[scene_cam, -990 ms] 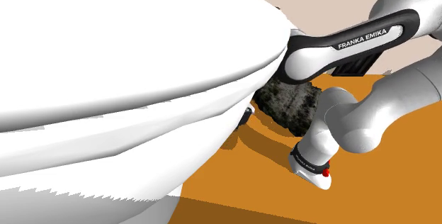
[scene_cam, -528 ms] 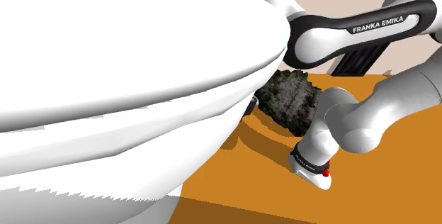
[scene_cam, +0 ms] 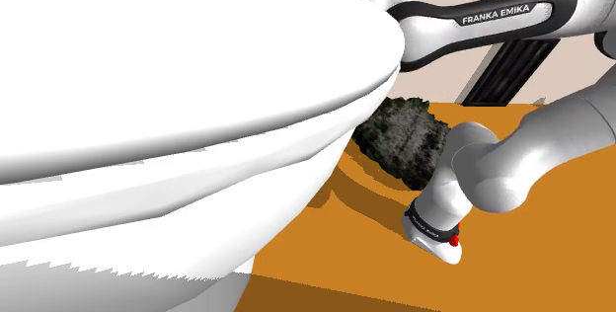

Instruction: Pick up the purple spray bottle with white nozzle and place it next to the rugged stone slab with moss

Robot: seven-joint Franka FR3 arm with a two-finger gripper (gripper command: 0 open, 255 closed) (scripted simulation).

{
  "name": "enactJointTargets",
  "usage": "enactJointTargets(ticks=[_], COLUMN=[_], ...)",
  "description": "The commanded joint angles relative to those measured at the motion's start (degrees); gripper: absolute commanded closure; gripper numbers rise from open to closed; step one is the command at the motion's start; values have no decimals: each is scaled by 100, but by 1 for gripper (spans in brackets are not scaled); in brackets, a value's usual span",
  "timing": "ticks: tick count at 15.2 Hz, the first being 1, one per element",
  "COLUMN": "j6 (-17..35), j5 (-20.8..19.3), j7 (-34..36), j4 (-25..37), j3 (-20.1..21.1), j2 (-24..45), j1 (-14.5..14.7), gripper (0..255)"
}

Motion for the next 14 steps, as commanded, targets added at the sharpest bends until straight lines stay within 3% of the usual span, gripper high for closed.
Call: enactJointTargets(ticks=[1,8,14], j6=[9,76,66], j5=[-150,-492,-550], j7=[-281,-1207,-1999], j4=[173,889,1741], j3=[-223,-941,-1487], j2=[199,1019,1885], j1=[-153,-564,-810], gripper=[255,255,255])
